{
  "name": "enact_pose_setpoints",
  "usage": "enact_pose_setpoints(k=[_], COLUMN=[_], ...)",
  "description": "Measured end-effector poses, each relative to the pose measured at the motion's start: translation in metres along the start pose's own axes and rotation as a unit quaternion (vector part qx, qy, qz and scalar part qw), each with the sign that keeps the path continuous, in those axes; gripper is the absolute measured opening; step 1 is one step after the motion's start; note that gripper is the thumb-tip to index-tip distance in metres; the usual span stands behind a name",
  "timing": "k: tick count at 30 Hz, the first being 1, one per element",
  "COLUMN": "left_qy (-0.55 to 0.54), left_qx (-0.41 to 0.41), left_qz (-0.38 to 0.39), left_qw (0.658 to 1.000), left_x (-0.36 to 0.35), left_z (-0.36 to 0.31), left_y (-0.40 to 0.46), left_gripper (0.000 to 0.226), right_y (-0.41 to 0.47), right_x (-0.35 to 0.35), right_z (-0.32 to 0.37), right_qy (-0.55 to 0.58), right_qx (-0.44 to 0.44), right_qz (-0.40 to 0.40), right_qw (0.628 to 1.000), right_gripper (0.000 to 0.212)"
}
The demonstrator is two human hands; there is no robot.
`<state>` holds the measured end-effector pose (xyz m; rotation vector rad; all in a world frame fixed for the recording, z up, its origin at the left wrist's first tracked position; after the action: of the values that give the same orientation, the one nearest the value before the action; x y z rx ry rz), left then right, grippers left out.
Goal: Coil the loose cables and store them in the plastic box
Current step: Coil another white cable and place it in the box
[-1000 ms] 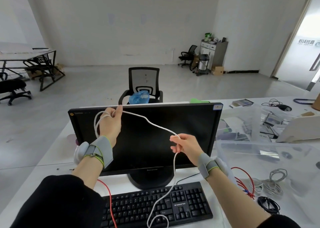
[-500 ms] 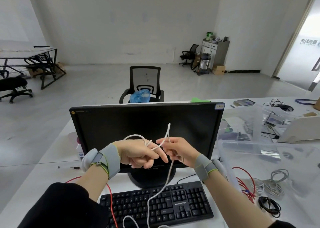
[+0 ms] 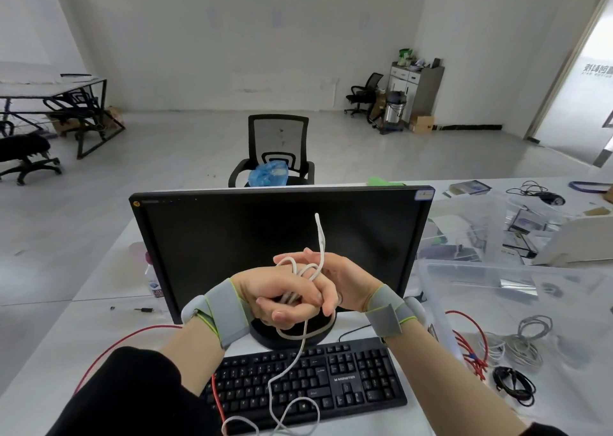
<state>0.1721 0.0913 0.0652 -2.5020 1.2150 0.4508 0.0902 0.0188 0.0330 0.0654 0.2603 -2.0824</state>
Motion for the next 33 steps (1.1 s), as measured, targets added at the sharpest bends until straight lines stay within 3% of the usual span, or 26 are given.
enact_pose_setpoints(k=[6,9,12,18,23,29,33], left_qy=[-0.013,0.0,0.022,0.066,0.09,0.083,0.141], left_qx=[-0.012,-0.008,-0.004,0.003,0.032,0.066,0.082], left_qz=[0.034,0.019,-0.043,-0.242,-0.359,-0.406,-0.418], left_qw=[0.999,1.0,0.999,0.968,0.928,0.908,0.894], left_x=[-0.005,-0.002,0.006,0.024,0.033,0.04,0.04], left_z=[-0.001,-0.002,-0.002,-0.005,-0.005,0.008,0.011], left_y=[0.005,0.004,-0.005,-0.024,-0.029,-0.031,-0.023], left_gripper=[0.021,0.021,0.021,0.018,0.021,0.019,0.015], right_y=[-0.002,0.001,0.003,-0.006,-0.006,-0.008,-0.007], right_x=[-0.007,-0.005,0.005,0.006,0.007,0.006,0.002], right_z=[0.009,0.009,0.001,-0.003,-0.011,-0.027,-0.029], right_qy=[0.052,0.035,0.036,0.053,0.109,0.068,-0.004], right_qx=[-0.006,0.002,-0.012,0.002,-0.013,-0.018,-0.007], right_qz=[0.024,-0.003,-0.044,-0.062,-0.087,-0.082,-0.162], right_qw=[0.998,0.999,0.998,0.997,0.99,0.994,0.987], right_gripper=[0.039,0.039,0.038,0.047,0.029,0.013,0.012])
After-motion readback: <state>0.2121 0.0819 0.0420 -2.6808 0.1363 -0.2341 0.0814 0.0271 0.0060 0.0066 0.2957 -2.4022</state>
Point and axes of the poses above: each hand's wrist, its own y-axis towards the middle knuckle, its own x-axis out of the back of the hand, z = x × y, the point moved 3 cm from there along y, towards the middle knuckle, and after that the axes turned 10 degrees about -z, right-handed, at the moved point
